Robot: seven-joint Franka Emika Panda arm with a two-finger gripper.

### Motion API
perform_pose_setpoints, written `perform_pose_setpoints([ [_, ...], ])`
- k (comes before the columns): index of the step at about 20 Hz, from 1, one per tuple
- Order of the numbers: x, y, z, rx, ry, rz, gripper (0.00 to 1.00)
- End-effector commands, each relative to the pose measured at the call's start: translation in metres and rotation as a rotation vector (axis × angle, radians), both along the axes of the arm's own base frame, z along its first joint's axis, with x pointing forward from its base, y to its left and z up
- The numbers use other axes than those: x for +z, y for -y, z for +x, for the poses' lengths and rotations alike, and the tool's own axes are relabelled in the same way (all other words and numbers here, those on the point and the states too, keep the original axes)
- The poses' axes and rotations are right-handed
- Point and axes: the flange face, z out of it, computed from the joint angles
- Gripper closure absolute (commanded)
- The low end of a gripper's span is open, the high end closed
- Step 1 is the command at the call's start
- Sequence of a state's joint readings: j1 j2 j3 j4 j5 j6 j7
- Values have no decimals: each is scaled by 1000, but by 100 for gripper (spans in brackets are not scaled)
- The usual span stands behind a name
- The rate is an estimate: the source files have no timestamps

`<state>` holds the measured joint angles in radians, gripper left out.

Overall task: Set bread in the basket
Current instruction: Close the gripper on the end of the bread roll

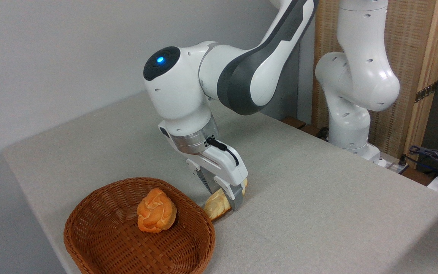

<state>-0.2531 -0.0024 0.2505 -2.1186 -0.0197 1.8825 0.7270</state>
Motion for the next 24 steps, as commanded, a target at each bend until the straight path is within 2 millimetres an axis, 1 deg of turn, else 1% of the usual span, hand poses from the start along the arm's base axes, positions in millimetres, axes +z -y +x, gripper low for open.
perform_pose_setpoints([
  [1, -2, -3, 1, -12, 9, 0, 61],
  [8, -2, -3, 2, -11, 10, -2, 61],
  [14, 6, -5, 2, -7, 21, -5, 61],
  [16, 11, -5, 3, -8, 30, -7, 61],
  [18, 25, -6, 6, -4, 49, -10, 62],
  [21, 49, -6, -3, -7, 45, -29, 62],
  [24, 80, -8, -11, -9, 53, -41, 62],
])
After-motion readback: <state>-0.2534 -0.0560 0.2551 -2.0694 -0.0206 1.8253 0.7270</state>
